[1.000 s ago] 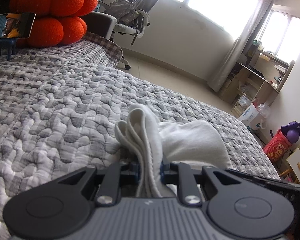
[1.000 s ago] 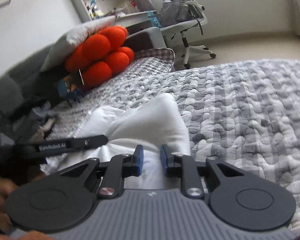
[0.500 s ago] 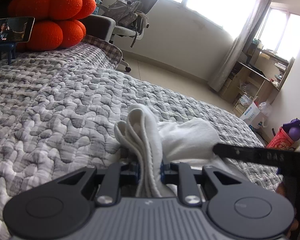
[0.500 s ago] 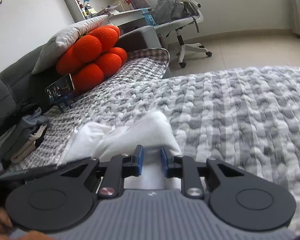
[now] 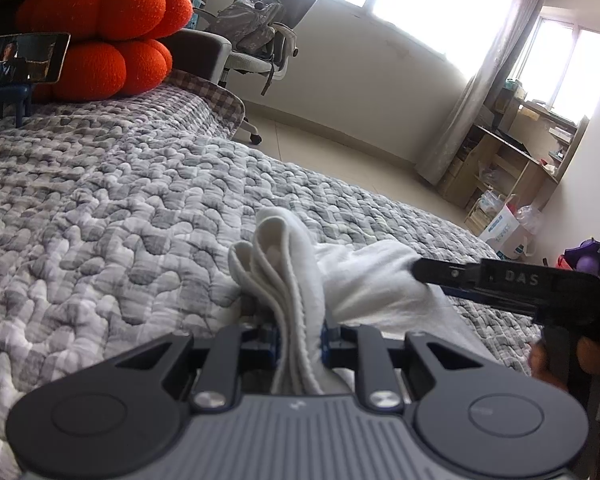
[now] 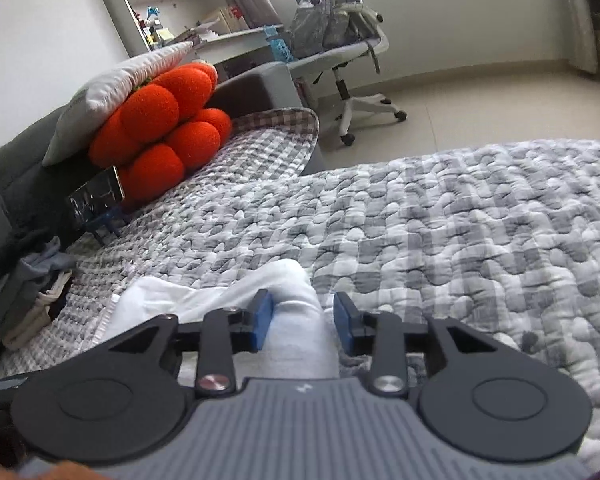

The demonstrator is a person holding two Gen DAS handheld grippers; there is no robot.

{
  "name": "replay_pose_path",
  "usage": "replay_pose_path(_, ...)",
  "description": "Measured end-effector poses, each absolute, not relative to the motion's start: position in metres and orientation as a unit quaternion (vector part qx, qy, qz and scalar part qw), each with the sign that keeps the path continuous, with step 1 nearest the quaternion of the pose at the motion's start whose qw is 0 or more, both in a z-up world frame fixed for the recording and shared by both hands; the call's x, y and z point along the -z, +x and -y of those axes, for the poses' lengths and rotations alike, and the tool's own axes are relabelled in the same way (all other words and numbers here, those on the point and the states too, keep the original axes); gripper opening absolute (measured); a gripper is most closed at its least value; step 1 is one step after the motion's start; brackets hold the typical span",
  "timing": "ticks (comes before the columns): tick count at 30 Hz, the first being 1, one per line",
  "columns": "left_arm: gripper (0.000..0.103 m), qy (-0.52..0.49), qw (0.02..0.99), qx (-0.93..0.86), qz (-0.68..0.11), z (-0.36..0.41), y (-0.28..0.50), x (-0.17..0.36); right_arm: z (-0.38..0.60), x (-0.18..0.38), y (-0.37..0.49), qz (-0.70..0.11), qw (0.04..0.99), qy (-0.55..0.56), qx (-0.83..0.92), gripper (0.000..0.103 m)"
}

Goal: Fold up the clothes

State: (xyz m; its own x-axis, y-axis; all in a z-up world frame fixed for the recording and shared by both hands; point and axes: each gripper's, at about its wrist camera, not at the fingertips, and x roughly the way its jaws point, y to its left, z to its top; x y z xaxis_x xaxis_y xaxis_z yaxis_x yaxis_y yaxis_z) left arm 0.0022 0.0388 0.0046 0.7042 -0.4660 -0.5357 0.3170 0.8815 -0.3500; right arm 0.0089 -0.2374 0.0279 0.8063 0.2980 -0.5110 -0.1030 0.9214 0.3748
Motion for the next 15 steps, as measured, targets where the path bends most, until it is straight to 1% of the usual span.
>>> replay_pose_path(4,0.019,-0.121,0.915,0.214,-0.321,-0.04,0.003,-0.004,0.238,-0.037,-0.007,-0.263,0.944,0.162,-0.113,0.037)
replay_pose_path(7,0.019,-0.125,0.914,0.215,-0.322,-0.041,0.003,-0.004,0.231,-0.041,-0.014,-0.244,0.943,0.16,-0.161,0.037)
replay_pose_path(10,0.019,-0.124,0.914,0.214,-0.321,-0.04,0.003,-0.004,0.218,-0.04,-0.01,-0.255,0.938,0.14,-0.187,0.037)
replay_pose_path(12,0.019,-0.124,0.914,0.214,-0.321,-0.04,0.002,-0.004,0.212,-0.033,-0.001,-0.279,0.936,0.123,-0.177,0.037)
replay_pose_path(15,0.019,-0.125,0.914,0.215,-0.321,-0.04,0.002,-0.004,0.216,-0.029,0.008,-0.285,0.934,0.135,-0.17,0.035)
